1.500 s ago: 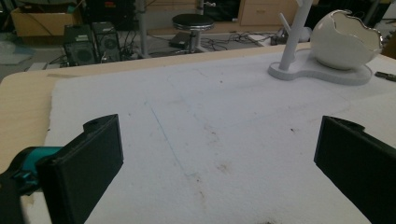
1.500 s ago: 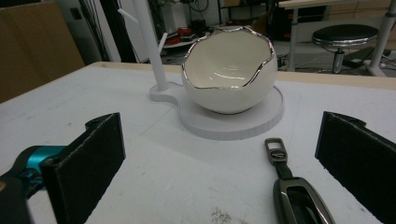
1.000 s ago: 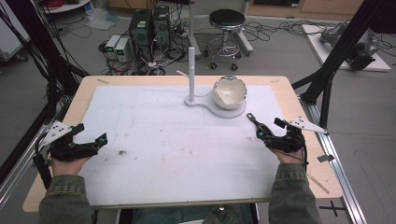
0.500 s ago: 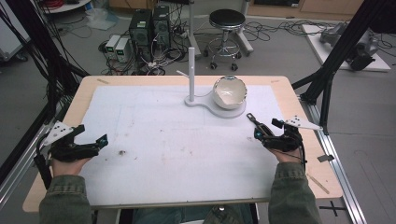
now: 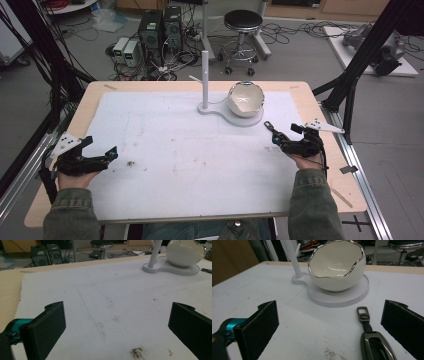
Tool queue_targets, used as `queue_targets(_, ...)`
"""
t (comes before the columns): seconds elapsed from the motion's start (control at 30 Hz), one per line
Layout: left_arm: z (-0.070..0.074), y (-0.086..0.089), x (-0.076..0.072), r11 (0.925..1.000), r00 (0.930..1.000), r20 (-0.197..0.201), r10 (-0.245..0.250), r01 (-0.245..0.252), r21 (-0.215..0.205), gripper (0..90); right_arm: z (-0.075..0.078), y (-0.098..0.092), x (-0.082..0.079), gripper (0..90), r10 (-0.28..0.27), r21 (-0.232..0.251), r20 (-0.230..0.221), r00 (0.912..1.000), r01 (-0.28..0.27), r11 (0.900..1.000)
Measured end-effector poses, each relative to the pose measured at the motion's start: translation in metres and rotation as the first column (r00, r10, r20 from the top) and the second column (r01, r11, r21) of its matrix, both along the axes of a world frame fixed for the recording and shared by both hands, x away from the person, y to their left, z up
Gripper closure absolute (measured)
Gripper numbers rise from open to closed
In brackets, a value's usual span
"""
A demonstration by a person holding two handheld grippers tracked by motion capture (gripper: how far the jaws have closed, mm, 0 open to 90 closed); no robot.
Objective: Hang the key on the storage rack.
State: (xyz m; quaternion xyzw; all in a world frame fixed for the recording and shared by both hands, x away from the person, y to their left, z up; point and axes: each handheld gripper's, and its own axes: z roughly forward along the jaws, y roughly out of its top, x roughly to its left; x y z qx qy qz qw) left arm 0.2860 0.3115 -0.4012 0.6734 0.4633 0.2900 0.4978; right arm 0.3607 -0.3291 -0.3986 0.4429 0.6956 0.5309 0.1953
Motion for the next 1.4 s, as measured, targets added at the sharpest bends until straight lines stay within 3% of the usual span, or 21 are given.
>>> queue_targets(0.27,-0.002,-0.003,-0.001,0.9996,0.9995,-0.027,-0.018,0.019,0.021,1.7,0.000,0.007,0.021,0.4,0.023,-0.087,-0.069,0.9973,-0.029,0.996)
queue_targets(0.47,-0.005,-0.005,-0.001,0.9985,0.9977,-0.051,-0.044,0.045,0.030,1.7,0.003,0.009,0.031,0.5,0.027,-0.113,-0.104,0.9942,-0.039,0.993)
queue_targets(0.83,-0.009,-0.010,0.002,0.9915,0.9875,-0.111,-0.111,0.118,0.054,1.8,0.013,0.010,0.054,0.4,0.034,-0.193,-0.164,0.9859,-0.066,0.979)
queue_targets(1.1,-0.011,-0.013,0.004,0.9861,0.9785,-0.145,-0.147,0.156,0.056,1.7,0.013,0.014,0.074,0.5,0.042,-0.264,-0.231,0.9720,-0.104,0.959)
queue_targets(1.2,-0.012,-0.013,0.004,0.9854,0.9770,-0.148,-0.154,0.163,0.050,1.7,0.012,0.015,0.082,0.5,0.031,-0.271,-0.267,0.9633,-0.106,0.957)
queue_targets(1.4,-0.012,-0.014,0.004,0.9827,0.9726,-0.158,-0.171,0.180,0.044,1.8,0.006,0.015,0.097,0.5,0.000,-0.328,-0.314,0.9495,-0.108,0.939)
